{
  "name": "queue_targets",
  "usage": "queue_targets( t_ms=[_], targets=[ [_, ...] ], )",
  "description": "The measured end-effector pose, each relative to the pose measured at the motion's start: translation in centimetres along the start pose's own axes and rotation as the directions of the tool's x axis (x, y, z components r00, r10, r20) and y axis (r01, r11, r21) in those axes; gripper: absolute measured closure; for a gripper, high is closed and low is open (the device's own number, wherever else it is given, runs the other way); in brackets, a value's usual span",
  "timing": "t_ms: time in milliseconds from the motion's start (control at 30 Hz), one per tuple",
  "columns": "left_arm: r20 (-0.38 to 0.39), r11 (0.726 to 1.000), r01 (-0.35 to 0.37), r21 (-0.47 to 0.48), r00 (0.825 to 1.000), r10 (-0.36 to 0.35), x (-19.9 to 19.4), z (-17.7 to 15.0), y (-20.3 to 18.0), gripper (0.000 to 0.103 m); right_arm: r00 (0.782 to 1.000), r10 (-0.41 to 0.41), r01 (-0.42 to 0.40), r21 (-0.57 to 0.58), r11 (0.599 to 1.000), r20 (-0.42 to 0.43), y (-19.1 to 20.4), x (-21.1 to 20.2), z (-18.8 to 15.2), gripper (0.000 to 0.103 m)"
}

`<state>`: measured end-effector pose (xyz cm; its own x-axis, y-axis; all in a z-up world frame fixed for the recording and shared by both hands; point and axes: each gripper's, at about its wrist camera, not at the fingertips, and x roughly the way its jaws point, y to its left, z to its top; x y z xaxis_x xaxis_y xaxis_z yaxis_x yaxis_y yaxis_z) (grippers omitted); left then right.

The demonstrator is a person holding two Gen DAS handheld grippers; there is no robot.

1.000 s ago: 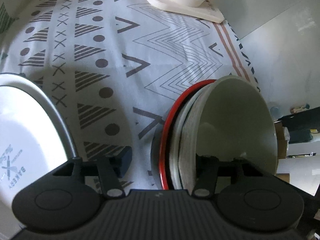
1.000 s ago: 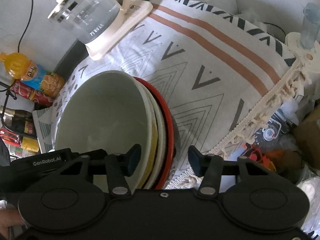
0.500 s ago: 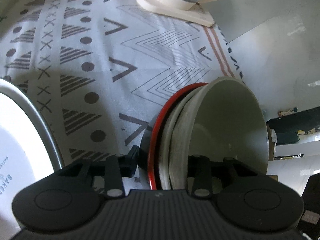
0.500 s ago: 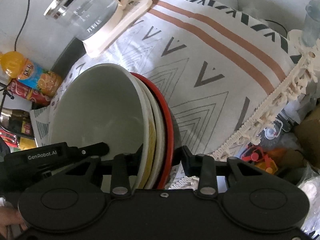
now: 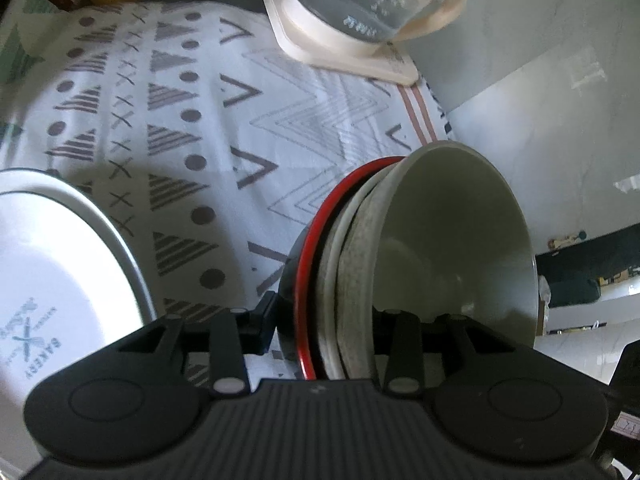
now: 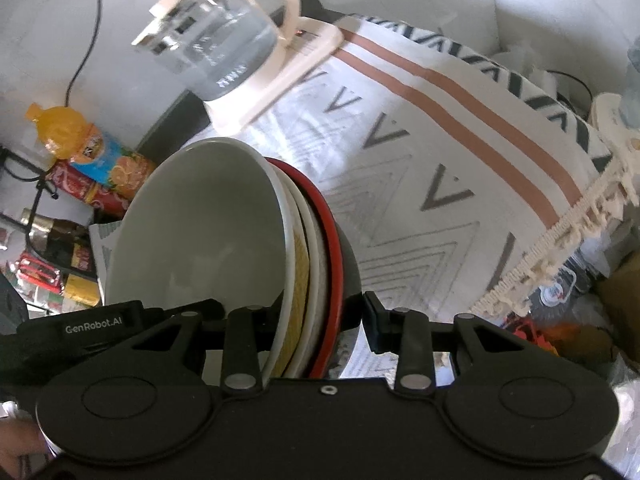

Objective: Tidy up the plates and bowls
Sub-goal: 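Lift the bowl stack with both grippers and carry it over the plates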

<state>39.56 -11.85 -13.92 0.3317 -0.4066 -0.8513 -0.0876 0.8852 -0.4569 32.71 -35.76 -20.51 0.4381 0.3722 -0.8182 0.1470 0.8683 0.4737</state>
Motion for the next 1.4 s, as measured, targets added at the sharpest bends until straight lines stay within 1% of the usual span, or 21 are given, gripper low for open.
queue_targets(
  t_ms=[400,767,933,1100,1400],
  targets=[
    [0.096,0.999,-0.019,-0.046,0.995,0.024,-4.4,-0.5,1.7,0.065,0.997,0.069,-0.067,-0.095,0.993,0.023,3.7,-1.0,0.3,0.068],
    [0.164,0.992,-0.031,-0.122,0.985,0.051,-7.7,-1.7,4.3,0.065,0.993,0.118,-0.115,-0.173,0.978,0.006,7.1,-1.0,-0.2,0.068],
    [0.19,0.985,-0.039,-0.17,0.979,0.072,-9.2,-2.6,6.1,0.065,0.99,0.139,-0.139,-0.217,0.966,-0.017,9.0,-0.6,-0.9,0.068],
    [0.206,0.973,-0.051,-0.225,0.974,0.098,-10.3,-3.6,8.2,0.065,0.986,0.154,-0.164,-0.259,0.952,-0.057,10.8,0.4,-1.6,0.068],
    [0.228,0.943,-0.07,-0.327,0.962,0.151,-12.5,-5.4,12.2,0.065,0.975,0.177,-0.213,-0.336,0.917,-0.136,14.4,2.5,-3.2,0.068]
  ],
)
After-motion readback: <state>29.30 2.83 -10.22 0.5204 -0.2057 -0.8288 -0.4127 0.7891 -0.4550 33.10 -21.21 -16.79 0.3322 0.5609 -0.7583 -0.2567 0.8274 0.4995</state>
